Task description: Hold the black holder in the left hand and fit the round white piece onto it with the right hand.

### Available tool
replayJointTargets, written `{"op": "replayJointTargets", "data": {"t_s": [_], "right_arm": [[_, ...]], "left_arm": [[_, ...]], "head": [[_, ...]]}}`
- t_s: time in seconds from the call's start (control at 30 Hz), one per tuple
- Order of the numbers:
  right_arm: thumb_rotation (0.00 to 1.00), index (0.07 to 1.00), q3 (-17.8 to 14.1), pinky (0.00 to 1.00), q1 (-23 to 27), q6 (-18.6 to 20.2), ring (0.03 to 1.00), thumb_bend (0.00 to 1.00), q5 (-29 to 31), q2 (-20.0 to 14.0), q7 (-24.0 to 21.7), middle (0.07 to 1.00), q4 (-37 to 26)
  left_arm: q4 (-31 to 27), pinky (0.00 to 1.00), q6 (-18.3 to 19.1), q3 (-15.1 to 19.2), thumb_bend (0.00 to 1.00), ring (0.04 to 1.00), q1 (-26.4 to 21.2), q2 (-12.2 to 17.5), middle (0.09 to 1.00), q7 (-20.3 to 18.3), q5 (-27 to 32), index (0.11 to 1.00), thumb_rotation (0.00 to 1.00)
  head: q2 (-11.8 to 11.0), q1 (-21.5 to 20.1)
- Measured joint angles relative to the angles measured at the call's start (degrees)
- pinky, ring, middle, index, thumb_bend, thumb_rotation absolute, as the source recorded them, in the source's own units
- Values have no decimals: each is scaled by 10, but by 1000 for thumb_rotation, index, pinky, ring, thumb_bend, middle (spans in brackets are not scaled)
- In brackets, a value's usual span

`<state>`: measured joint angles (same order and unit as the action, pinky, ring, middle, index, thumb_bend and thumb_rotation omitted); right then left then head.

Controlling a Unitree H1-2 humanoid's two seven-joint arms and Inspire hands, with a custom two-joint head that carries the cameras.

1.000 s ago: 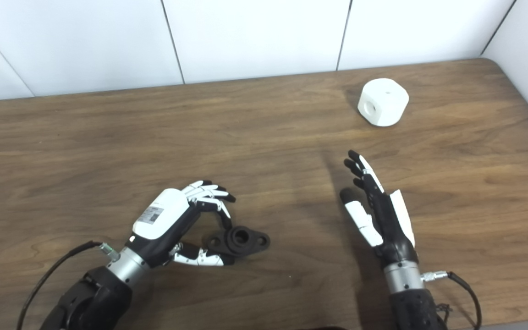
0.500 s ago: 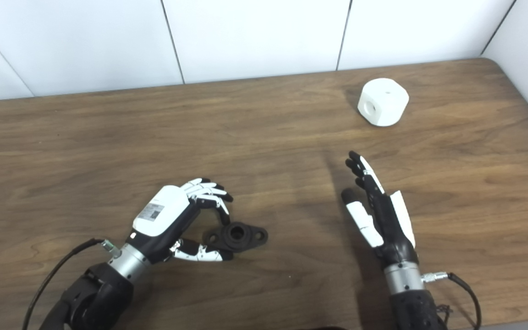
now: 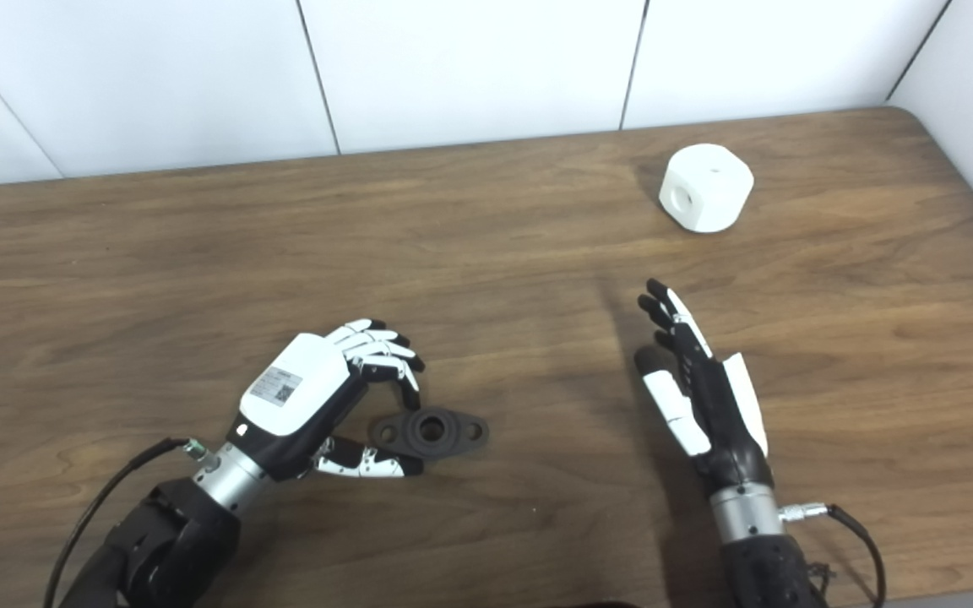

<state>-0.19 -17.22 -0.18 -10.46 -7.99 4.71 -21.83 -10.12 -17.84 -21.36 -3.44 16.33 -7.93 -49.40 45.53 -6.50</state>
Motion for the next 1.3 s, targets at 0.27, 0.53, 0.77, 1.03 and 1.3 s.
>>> {"op": "replayJointTargets", "data": {"t_s": [0.27, 0.53, 0.77, 1.03, 1.3], "right_arm": [[867, 934, -26, 922, 21, 50, 944, 561, 7, -7, -12, 918, -59], [868, 929, -71, 964, 86, 106, 952, 601, 11, -12, -18, 913, -87], [889, 935, -88, 990, 84, 114, 953, 612, 12, -29, -28, 912, -88], [857, 939, -96, 951, 86, 114, 966, 593, 30, -34, -36, 924, -88], [804, 919, -103, 954, 149, 156, 941, 579, -11, -63, -40, 906, -97]], "left_arm": [[0, 873, 2, 3, 523, 813, 4, 0, 720, 0, 5, 485, 51], [-3, 893, 50, 11, 522, 829, 21, -18, 738, -23, 50, 486, 51], [-4, 913, 70, 14, 522, 829, 34, -33, 747, -27, 75, 486, 52], [2, 904, 70, 12, 522, 824, 41, -41, 745, -11, 86, 486, 52], [17, 893, 51, 8, 522, 824, 41, -39, 740, 13, 75, 486, 52]], "head": [[-19, -9], [-43, -6], [-59, -3], [-73, -4], [-90, -13]]}}
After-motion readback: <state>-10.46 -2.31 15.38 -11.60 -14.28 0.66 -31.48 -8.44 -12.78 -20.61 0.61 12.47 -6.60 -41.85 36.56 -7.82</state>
